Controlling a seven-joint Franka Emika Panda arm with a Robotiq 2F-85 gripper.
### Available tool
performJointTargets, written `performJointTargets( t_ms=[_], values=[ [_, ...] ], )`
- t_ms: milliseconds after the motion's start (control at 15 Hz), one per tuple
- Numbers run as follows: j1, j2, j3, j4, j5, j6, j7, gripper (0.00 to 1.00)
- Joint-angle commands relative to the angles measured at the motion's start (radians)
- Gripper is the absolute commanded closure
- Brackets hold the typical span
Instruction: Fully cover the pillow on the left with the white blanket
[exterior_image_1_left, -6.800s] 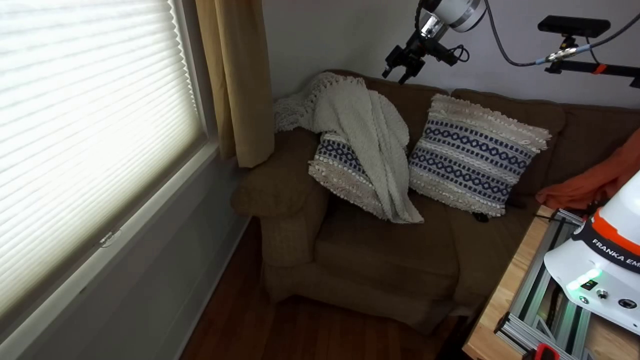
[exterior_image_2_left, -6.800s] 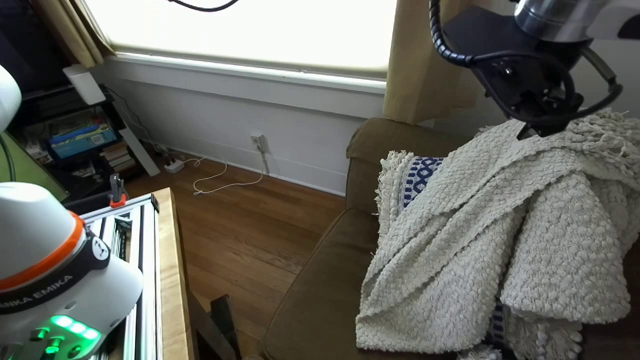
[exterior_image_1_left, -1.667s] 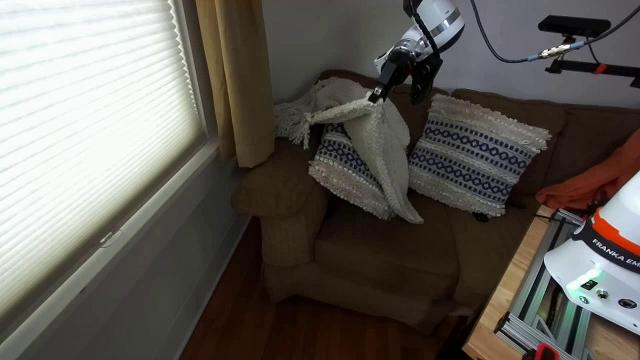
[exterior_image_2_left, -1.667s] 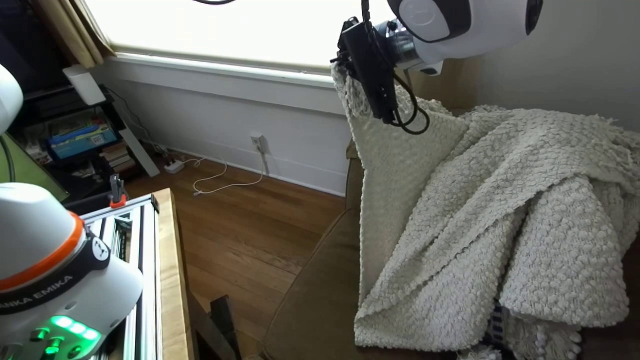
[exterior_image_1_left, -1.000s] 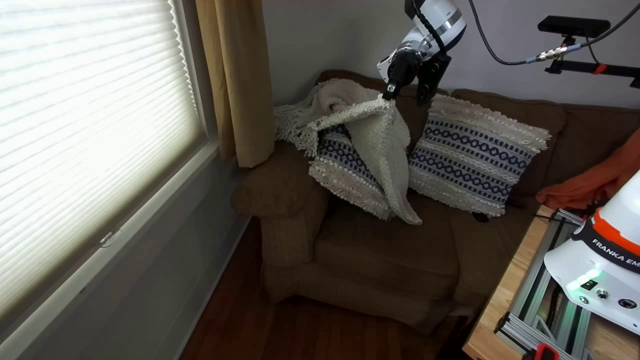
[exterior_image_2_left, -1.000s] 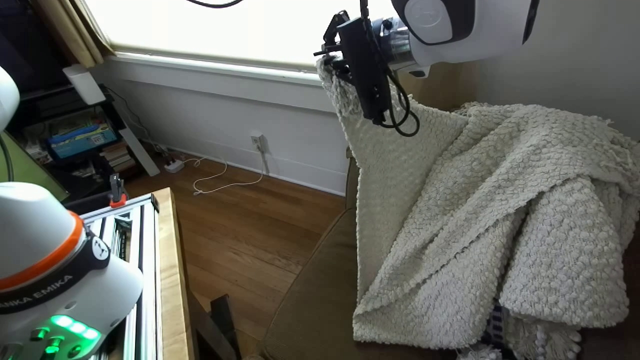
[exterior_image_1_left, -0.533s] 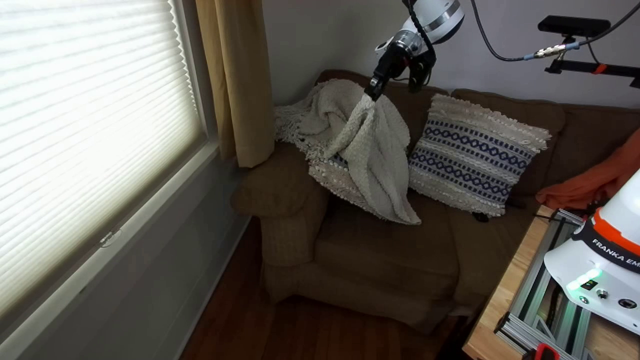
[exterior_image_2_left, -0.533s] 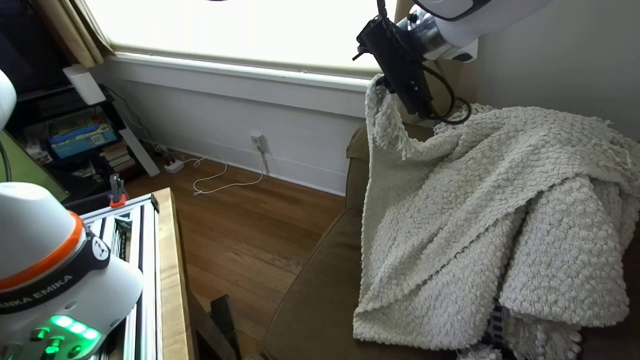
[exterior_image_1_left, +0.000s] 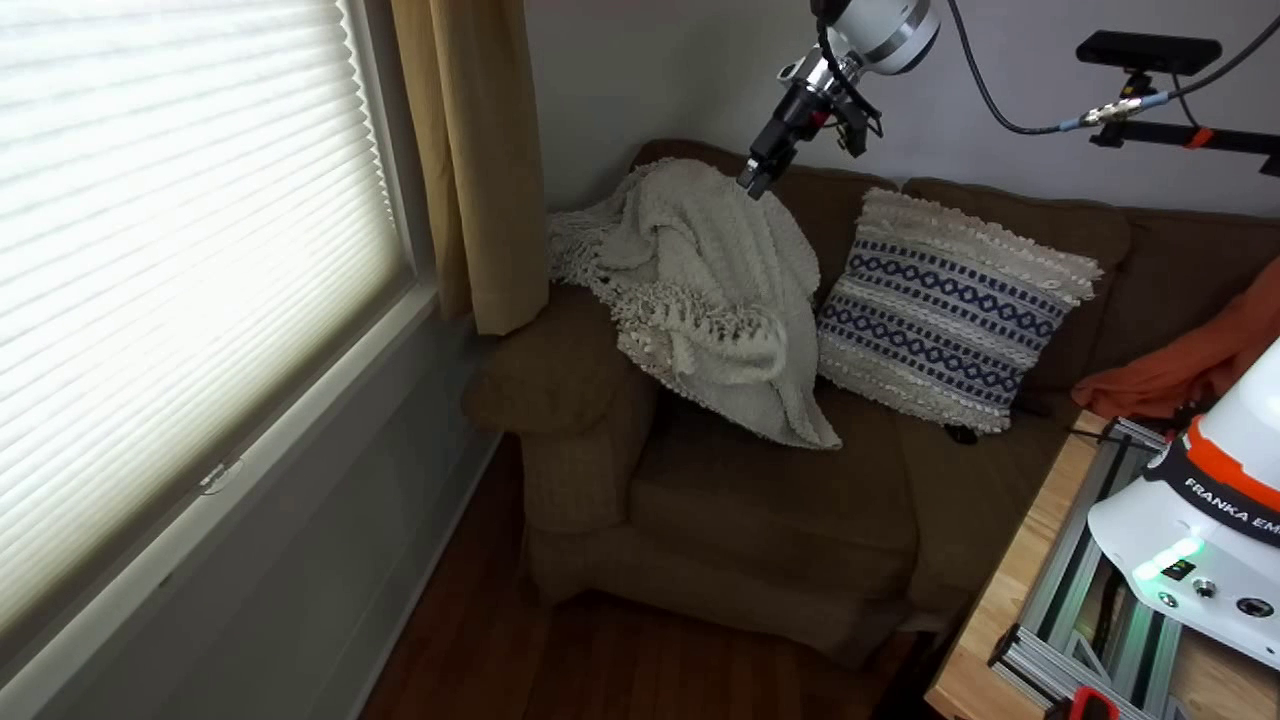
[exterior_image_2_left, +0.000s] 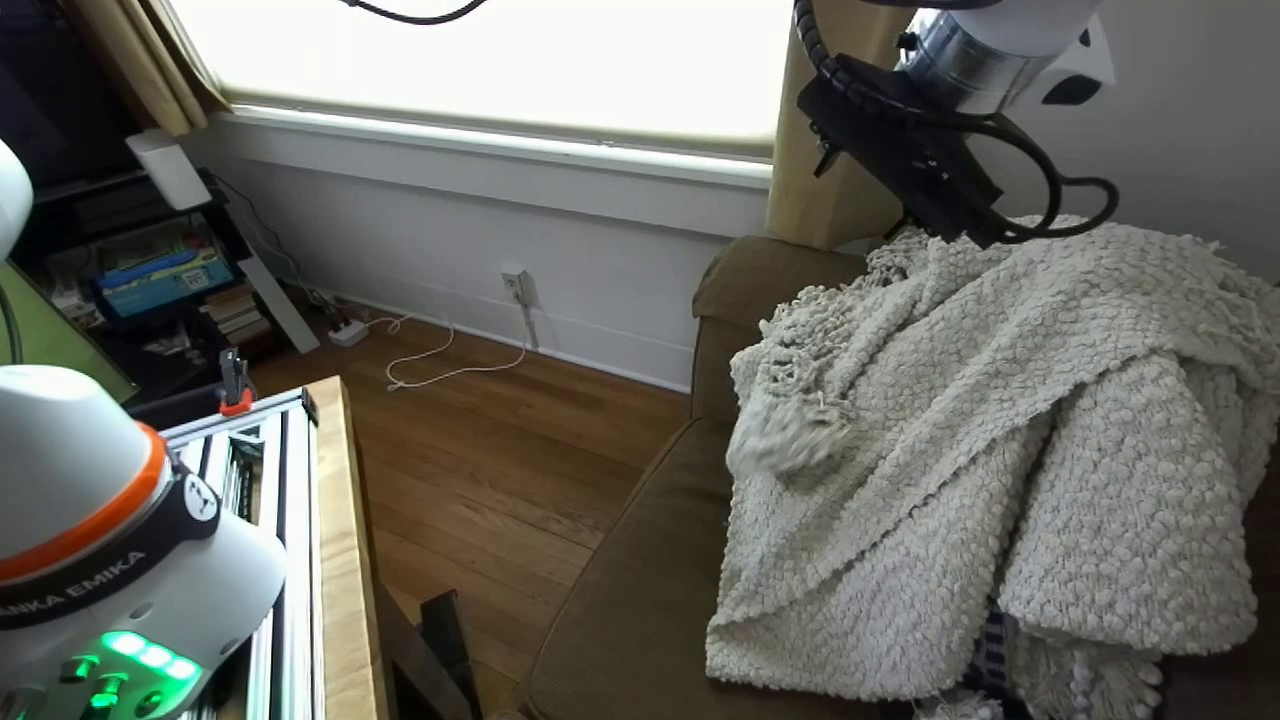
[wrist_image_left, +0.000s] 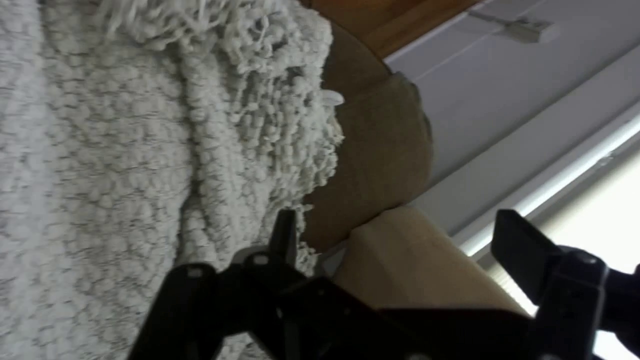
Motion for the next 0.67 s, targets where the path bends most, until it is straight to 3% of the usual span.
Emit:
performJointTargets(
  t_ms=[0,333,600],
  values=[
    [0.027,-0.046,-0.01,-0.063,-0.156,0.142,0.167,0.0],
    [0.019,-0.069,-0.022,-0.062,-0.41,0.248,0.481,0.0],
    [0.008,-0.097,-0.059,-0.037,-0.534,0.225,0.732,0.0]
  ],
)
